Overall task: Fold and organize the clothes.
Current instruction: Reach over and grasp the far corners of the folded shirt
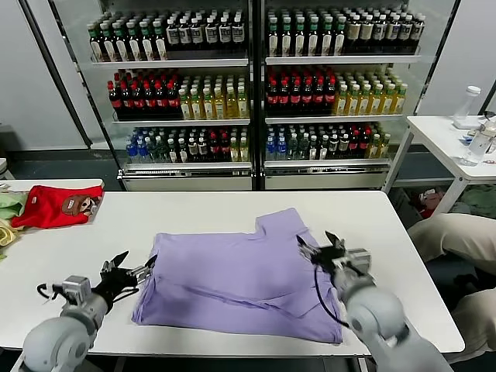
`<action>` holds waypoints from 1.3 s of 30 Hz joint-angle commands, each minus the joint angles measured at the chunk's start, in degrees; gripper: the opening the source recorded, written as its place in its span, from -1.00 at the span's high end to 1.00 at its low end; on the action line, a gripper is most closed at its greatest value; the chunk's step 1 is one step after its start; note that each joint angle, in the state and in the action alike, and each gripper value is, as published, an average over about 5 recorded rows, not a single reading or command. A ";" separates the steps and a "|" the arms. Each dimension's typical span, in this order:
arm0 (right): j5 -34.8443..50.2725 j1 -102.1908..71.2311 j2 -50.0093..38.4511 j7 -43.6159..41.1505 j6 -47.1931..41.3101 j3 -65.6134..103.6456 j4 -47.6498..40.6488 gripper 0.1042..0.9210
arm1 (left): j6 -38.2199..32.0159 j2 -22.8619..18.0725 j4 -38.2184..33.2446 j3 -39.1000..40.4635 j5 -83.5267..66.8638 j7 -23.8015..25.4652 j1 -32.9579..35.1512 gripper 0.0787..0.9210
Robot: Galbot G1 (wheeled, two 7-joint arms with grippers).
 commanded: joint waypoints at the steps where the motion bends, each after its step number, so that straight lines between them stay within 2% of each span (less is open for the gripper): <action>1: -2.51 20.24 8.22 0.16 0.05 -7.71 -25.49 -0.76 | 0.51 0.23 19.73 6.58 2.15 7.19 -17.57 -0.77; 6: -5.02 22.50 11.94 0.02 0.40 -6.72 -33.95 -0.76 | 0.43 -0.81 22.93 7.84 3.48 9.88 -19.96 -0.77; 10: -6.14 22.89 13.44 -0.26 0.98 -6.60 -36.96 -0.76 | 0.19 -1.33 24.47 8.66 4.57 11.19 -21.25 -0.77; 22: -7.50 22.72 14.90 -0.35 3.36 -5.76 -41.44 -0.76 | -1.37 -2.14 28.62 11.06 8.82 12.64 -24.07 -0.77; 35: -6.56 22.63 15.98 1.01 4.93 -5.58 -42.57 -0.76 | -2.82 -2.83 31.98 11.82 9.54 12.54 -26.10 -0.76; 39: -5.00 22.37 15.85 2.16 4.30 -5.68 -41.33 -0.62 | -2.82 -2.84 31.55 11.77 9.44 12.97 -25.82 -0.65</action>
